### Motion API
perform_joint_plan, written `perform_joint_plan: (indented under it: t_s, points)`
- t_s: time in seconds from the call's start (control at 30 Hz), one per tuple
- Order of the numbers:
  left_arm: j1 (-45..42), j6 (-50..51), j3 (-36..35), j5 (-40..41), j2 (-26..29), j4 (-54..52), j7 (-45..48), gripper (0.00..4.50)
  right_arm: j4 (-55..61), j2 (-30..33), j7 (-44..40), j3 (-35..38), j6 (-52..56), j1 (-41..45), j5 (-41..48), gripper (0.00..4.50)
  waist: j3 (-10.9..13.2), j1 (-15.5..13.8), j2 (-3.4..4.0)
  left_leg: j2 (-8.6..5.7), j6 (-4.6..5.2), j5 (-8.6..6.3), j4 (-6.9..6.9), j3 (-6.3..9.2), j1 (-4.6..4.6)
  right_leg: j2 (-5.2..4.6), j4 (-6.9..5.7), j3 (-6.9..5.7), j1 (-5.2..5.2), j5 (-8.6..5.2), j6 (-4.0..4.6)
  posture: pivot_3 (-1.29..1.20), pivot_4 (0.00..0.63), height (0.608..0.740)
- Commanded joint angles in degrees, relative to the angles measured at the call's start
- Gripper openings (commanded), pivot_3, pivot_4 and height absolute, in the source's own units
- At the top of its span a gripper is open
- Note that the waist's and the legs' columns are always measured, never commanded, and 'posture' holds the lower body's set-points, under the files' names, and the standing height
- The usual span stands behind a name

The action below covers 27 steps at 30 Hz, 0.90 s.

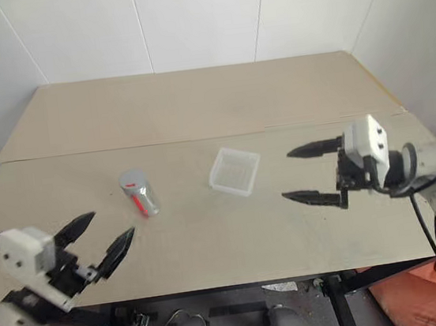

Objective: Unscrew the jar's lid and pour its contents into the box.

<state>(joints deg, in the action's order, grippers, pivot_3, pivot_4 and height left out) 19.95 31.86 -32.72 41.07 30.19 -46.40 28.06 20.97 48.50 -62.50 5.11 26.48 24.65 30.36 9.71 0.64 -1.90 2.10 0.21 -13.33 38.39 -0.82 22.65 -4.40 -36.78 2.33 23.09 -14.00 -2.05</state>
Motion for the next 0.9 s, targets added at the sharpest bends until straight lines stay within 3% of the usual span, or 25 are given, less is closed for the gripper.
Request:
perform_joint_plan:
  t_s: [0.03, 0.33, 0.9]
  points:
    - [-0.10, -2.39, 4.59, -4.51, -2.61, 0.37, -3.73, 4.49, 0.32, -0.33, 2.03, -2.52, 0.30, 2.07, -2.50, 4.50, -0.02, 0.16, -0.05, 0.01, -0.01, -0.01, -0.01, 0.00, 0.06, 0.00, 0.05, 0.00, 0.03, 0.00, -0.01, 0.00, 0.150, 0.740]
    - [-6.78, -10.69, 17.02, -21.28, -10.73, 9.04, -13.79, 4.49, -0.47, -2.60, 2.94, -3.55, 6.55, 7.60, 1.69, 4.50, -0.01, -0.17, -0.03, -0.03, -0.03, -0.03, -0.01, 0.05, 0.09, -0.01, 0.02, 0.00, 0.05, 0.02, 0.00, 0.00, 0.150, 0.740]
    - [-17.01, -21.19, 24.19, -31.05, -17.01, 24.37, -17.09, 4.49, 1.39, 0.96, 1.02, -2.31, 6.76, 6.53, 2.55, 4.50, -0.01, 0.00, -0.03, -0.05, -0.03, -0.03, 0.00, 0.06, 0.20, -0.03, 0.04, 0.01, 0.14, 0.04, -0.04, 0.00, 0.150, 0.740]
